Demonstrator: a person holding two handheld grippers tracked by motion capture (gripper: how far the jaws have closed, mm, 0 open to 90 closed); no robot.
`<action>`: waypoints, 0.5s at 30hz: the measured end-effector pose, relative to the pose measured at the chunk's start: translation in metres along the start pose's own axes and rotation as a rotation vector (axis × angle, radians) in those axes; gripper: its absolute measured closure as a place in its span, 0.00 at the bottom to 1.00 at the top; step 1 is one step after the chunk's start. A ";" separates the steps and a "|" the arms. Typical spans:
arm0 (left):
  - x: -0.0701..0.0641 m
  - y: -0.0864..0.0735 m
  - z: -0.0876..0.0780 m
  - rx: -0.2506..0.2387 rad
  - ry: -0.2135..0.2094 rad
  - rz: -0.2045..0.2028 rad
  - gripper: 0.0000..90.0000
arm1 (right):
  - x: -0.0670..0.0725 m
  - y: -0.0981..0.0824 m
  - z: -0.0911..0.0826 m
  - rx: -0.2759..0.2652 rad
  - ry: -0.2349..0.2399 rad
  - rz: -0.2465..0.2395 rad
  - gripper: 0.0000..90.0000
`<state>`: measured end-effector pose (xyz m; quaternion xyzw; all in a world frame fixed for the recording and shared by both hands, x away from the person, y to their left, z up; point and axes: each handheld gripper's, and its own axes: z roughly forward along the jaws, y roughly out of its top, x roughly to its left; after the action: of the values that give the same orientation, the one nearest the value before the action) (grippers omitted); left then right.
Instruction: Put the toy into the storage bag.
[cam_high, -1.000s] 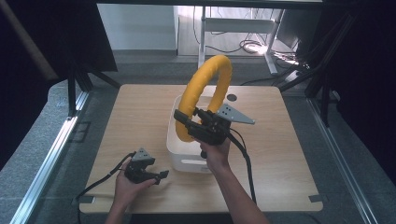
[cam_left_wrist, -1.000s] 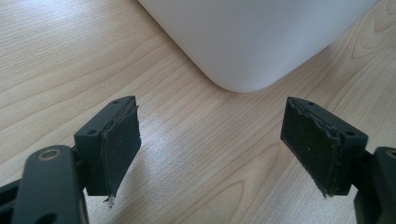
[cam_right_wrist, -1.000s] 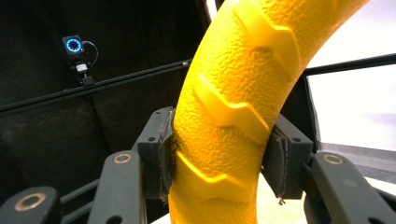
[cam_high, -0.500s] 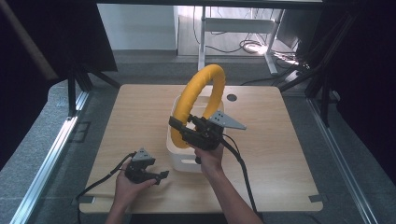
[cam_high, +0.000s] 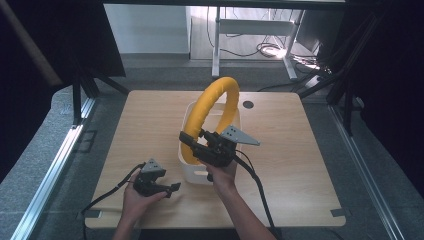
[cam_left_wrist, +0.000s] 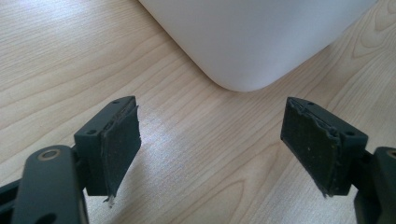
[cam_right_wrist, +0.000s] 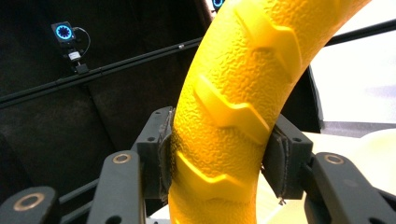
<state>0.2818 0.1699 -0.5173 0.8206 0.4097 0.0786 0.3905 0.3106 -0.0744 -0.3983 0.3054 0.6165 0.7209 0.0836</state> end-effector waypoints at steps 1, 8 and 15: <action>0.000 0.000 0.000 0.001 0.000 0.000 0.22 | 0.000 -0.001 0.000 0.002 -0.004 0.002 0.55; 0.000 0.000 0.001 0.002 -0.002 0.000 0.22 | 0.001 -0.006 0.000 0.012 -0.023 -0.011 0.54; 0.000 0.000 0.000 0.002 -0.002 0.002 0.22 | 0.003 -0.013 0.000 0.044 -0.045 -0.038 0.54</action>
<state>0.2819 0.1699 -0.5176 0.8215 0.4085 0.0780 0.3901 0.3045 -0.0702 -0.4092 0.3116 0.6357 0.6985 0.1043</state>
